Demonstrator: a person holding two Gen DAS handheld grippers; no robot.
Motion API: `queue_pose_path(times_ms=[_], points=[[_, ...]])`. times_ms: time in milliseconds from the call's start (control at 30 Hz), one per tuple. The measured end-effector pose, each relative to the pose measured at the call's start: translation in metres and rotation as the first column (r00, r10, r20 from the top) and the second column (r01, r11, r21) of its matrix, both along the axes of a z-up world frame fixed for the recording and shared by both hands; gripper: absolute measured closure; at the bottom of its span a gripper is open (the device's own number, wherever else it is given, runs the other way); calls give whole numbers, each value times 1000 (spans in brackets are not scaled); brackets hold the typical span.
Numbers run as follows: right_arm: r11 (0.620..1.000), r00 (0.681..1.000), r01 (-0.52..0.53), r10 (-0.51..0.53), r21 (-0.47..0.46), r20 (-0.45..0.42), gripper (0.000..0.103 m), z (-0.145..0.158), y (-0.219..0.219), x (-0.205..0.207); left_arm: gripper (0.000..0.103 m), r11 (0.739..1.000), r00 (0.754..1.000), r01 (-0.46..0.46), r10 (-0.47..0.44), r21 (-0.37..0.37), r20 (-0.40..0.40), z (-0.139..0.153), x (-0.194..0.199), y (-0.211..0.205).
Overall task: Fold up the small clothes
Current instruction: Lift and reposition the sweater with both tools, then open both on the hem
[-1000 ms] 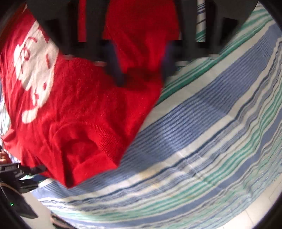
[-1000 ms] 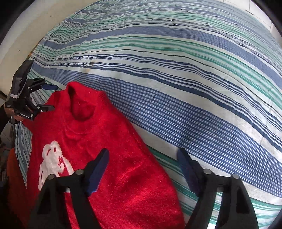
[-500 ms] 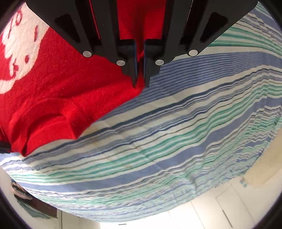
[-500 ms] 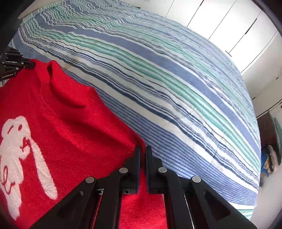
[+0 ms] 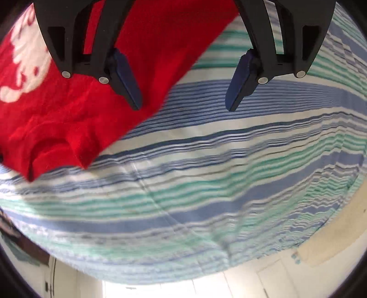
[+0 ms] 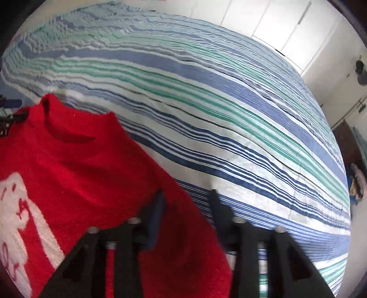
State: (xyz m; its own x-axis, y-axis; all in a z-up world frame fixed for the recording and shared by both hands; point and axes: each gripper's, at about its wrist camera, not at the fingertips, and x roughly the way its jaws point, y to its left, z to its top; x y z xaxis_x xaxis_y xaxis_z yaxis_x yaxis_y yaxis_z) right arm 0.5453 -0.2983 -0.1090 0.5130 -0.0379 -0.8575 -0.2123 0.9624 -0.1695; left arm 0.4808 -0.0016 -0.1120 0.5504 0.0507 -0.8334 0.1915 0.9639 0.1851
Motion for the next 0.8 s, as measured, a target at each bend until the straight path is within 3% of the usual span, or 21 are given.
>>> queue_pose_path(times_ms=[133,233,300,367,467,533,600,700,800], points=[[997,999,37,-39,68,29,33,39,-29,-49,28,999,996,36,-36,-5,81,41,-68,23],[988,1000,-21,19,151,20,35,60,-25,-115,29,983,984,170,-166,-65,60,48,-159,11],[961,996,-73,82,269,-24,35,64,-13,-173,29,958,963,268,-268,-98,17,36,-221,-6],[927,984,-125,162,355,-79,35,57,11,-234,33,923,923,368,-377,-112,-72,7,-292,-32],[896,953,-139,237,421,-190,38,29,47,-316,54,900,872,426,-436,-96,-222,-38,-354,-50],[913,925,-78,217,401,-313,47,0,59,-363,56,903,884,430,-424,-16,-197,-49,-394,-48],[936,916,-12,152,353,-372,47,-20,51,-405,56,904,891,427,-417,20,-180,-44,-415,-44],[928,948,55,68,370,-312,47,-9,34,-440,55,933,921,359,-360,-39,-149,-26,-417,-32],[901,977,118,-29,418,-212,48,19,26,-454,41,958,962,252,-263,-138,-67,-4,-410,-23]])
